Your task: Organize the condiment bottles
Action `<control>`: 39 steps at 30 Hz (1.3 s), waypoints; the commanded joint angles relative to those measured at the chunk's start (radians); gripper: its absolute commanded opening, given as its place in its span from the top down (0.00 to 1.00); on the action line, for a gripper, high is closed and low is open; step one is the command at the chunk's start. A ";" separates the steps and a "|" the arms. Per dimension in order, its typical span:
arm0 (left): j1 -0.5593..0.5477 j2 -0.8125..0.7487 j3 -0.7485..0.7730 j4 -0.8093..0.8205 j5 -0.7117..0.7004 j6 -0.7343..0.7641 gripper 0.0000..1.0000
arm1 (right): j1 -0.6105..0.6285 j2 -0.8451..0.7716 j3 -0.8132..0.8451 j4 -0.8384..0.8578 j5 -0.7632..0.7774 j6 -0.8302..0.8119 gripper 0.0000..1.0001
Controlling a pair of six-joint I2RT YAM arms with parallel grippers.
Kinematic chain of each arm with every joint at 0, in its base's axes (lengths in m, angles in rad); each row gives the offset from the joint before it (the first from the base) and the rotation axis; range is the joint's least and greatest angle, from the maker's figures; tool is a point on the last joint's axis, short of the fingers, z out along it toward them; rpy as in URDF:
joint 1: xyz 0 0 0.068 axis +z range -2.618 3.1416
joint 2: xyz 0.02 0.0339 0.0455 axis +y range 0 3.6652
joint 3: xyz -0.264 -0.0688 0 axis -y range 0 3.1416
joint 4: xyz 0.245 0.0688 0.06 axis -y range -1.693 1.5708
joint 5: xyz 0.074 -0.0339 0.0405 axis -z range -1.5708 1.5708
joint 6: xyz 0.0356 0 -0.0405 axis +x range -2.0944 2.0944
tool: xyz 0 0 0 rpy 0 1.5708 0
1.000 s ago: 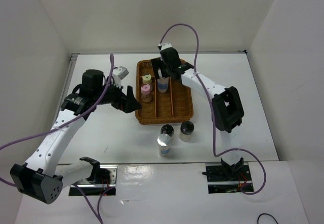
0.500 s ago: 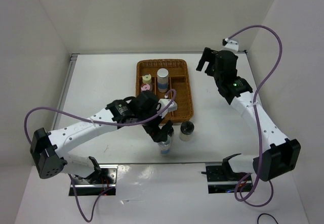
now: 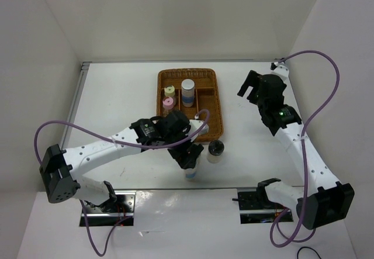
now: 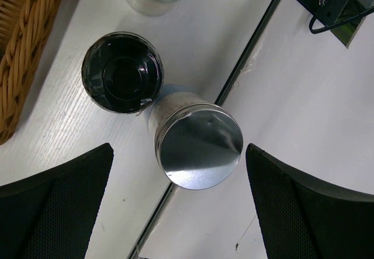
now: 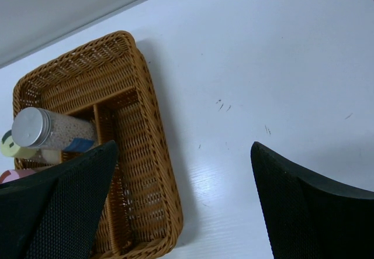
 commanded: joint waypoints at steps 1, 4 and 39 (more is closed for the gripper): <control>-0.013 0.016 -0.005 0.024 0.031 -0.013 0.00 | -0.005 -0.022 -0.019 -0.009 -0.002 0.020 0.01; -0.031 0.037 -0.005 0.014 0.041 -0.004 0.00 | -0.005 -0.022 -0.028 -0.018 -0.002 0.029 0.01; 0.042 -0.123 0.391 -0.286 -0.533 -0.142 0.47 | 0.050 -0.022 -0.067 0.034 -0.299 -0.091 0.01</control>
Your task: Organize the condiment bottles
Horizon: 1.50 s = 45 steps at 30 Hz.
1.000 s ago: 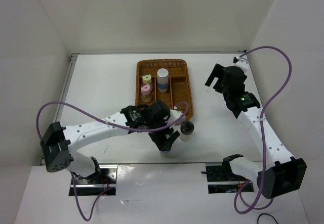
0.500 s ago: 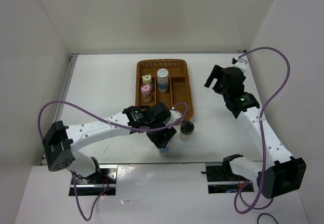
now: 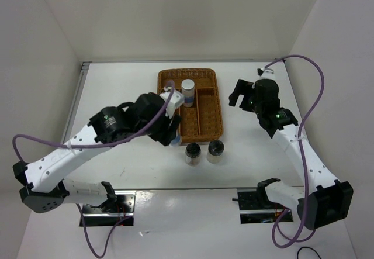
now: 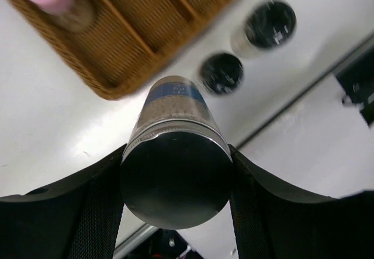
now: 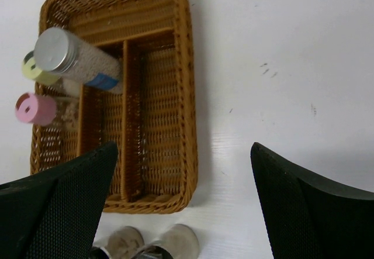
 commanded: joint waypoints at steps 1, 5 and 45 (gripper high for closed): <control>0.046 0.045 0.113 0.080 -0.172 0.006 0.47 | 0.058 -0.003 0.005 0.030 -0.069 -0.055 0.01; 0.118 0.168 0.160 0.173 -0.227 0.038 0.47 | 0.171 -0.002 0.015 -0.012 0.021 -0.063 0.01; 0.316 0.784 0.370 0.474 -0.016 0.019 0.48 | 0.363 -0.151 -0.100 -0.017 -0.129 -0.129 0.01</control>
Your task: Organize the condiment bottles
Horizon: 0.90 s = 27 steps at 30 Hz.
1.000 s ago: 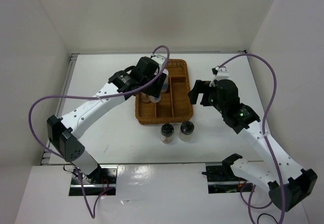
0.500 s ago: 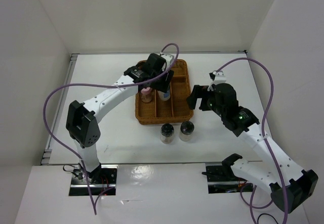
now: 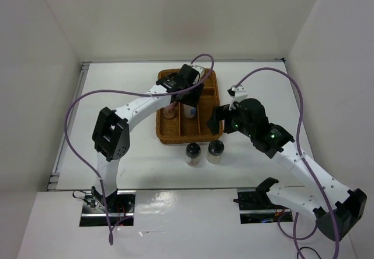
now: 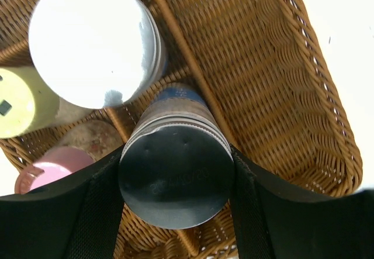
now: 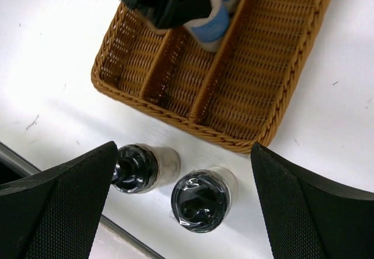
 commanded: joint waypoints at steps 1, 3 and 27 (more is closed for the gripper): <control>0.004 0.018 0.079 0.035 -0.049 -0.027 0.48 | 0.033 0.018 0.000 0.028 -0.019 -0.032 0.01; 0.004 0.045 0.099 0.024 -0.061 -0.027 0.48 | 0.055 0.028 0.000 0.028 -0.019 -0.048 0.01; 0.004 -0.169 0.035 -0.120 0.000 -0.111 0.00 | 0.348 0.203 0.038 0.028 0.017 -0.100 0.10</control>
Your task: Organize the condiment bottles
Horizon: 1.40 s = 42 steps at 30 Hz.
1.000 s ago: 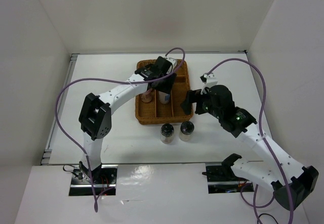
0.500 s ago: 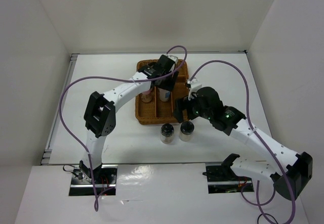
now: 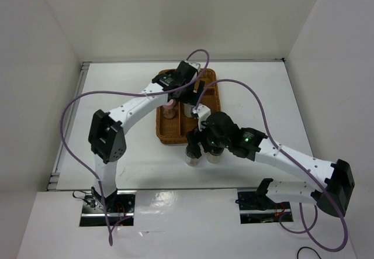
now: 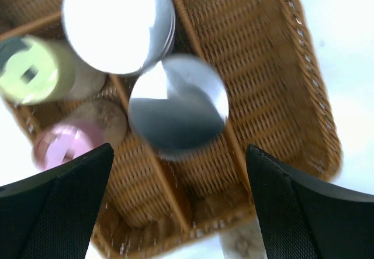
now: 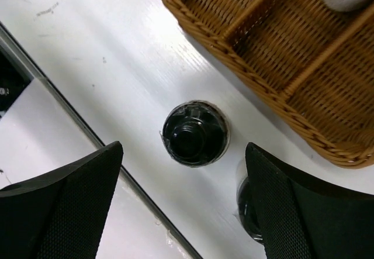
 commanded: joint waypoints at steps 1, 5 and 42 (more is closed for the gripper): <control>0.013 -0.184 -0.045 -0.020 0.036 -0.047 0.00 | 0.038 0.040 0.035 0.033 0.037 0.004 0.11; 0.063 -0.299 -0.114 -0.020 0.058 -0.070 0.00 | 0.038 0.066 0.035 0.042 0.070 0.026 0.17; 0.524 -0.775 -0.531 0.031 0.222 -0.035 0.00 | 0.117 0.201 0.122 -0.040 0.100 0.055 0.95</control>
